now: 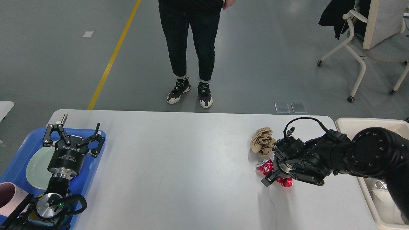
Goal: Tidy desktop
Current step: 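Reach the right gripper down to the red wrapper and grasp, then carry the red wrapper over the white bin and release it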
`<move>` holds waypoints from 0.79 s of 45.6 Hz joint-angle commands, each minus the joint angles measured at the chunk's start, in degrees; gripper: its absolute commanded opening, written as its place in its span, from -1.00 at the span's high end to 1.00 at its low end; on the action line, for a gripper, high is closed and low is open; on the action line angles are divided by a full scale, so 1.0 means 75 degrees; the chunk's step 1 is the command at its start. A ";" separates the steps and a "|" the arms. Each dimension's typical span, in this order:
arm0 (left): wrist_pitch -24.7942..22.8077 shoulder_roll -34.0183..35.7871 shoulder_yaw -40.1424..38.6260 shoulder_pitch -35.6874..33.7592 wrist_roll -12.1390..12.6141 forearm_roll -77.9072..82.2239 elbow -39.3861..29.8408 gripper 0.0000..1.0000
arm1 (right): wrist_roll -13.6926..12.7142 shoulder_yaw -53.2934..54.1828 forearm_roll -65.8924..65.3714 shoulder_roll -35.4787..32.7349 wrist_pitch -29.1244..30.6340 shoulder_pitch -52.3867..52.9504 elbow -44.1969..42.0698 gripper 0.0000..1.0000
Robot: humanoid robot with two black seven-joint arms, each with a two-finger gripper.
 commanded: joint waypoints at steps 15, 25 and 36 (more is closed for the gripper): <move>0.0003 0.0000 0.0000 -0.0008 -0.0003 0.0000 0.0004 -0.93 | -0.0047 -0.0031 0.0279 0.0025 -0.0012 -0.0106 0.0011 -0.25; 0.0003 0.0000 0.0000 -0.0008 -0.0003 0.0000 -0.0008 -0.93 | -0.0059 -0.0055 0.0794 0.0002 0.0023 -0.0083 0.0022 0.95; 0.0003 0.0000 0.0000 0.0004 -0.0003 0.0000 0.0004 -0.93 | -0.0059 -0.0066 0.0865 -0.0069 0.0070 -0.0059 0.0116 1.00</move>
